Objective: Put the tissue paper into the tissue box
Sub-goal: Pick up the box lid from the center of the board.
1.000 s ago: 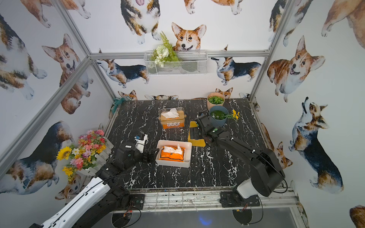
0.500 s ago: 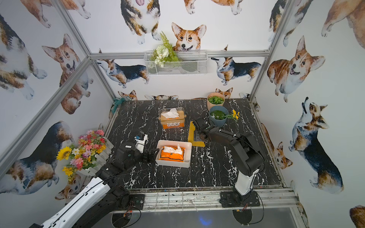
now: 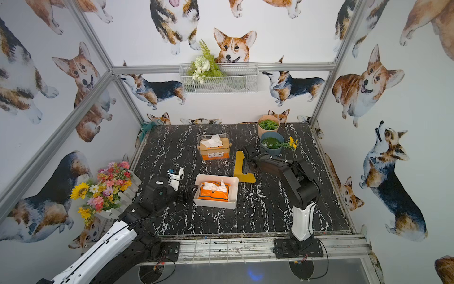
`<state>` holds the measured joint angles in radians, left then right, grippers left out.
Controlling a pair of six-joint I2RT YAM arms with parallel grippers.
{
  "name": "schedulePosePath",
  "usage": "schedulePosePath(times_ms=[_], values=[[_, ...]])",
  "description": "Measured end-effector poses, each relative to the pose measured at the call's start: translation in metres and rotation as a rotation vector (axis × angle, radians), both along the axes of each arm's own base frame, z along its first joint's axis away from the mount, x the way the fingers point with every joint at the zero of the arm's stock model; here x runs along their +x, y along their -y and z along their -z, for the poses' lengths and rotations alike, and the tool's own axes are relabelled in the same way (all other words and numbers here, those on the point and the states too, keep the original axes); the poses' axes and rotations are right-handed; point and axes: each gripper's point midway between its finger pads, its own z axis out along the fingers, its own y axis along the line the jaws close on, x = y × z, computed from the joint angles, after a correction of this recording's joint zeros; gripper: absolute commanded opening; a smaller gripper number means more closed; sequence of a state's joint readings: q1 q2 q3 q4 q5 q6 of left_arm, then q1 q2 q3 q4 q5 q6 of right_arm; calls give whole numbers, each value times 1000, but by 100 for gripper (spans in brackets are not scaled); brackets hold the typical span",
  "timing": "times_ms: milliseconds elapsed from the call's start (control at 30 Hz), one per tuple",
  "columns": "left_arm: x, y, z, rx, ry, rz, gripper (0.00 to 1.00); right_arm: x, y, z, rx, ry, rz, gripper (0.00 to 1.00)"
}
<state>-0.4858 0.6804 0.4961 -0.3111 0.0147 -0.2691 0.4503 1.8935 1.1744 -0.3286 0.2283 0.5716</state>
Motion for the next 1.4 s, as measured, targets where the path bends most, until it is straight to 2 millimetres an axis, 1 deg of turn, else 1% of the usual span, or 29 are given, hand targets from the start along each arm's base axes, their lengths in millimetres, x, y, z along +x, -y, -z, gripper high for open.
schedulePosePath(times_ms=[233,333,600,633,767,1067,1200,1400], values=[[0,0,0,0,0,0,100,12,4,3,-21,17,18,64],[0,0,0,0,0,0,100,17,5,4,-22,33,25,64],[0,0,0,0,0,0,100,21,7,7,-37,53,31,64],[0,0,0,0,0,0,100,21,7,7,-38,53,30,60],[0,0,0,0,0,0,100,25,10,8,-58,68,33,58],[0,0,0,0,0,0,100,26,10,15,-69,63,30,51],[0,0,0,0,-1,1,100,29,9,16,-64,76,28,43],[-1,1,0,-3,-2,6,100,31,8,16,-63,84,25,26]])
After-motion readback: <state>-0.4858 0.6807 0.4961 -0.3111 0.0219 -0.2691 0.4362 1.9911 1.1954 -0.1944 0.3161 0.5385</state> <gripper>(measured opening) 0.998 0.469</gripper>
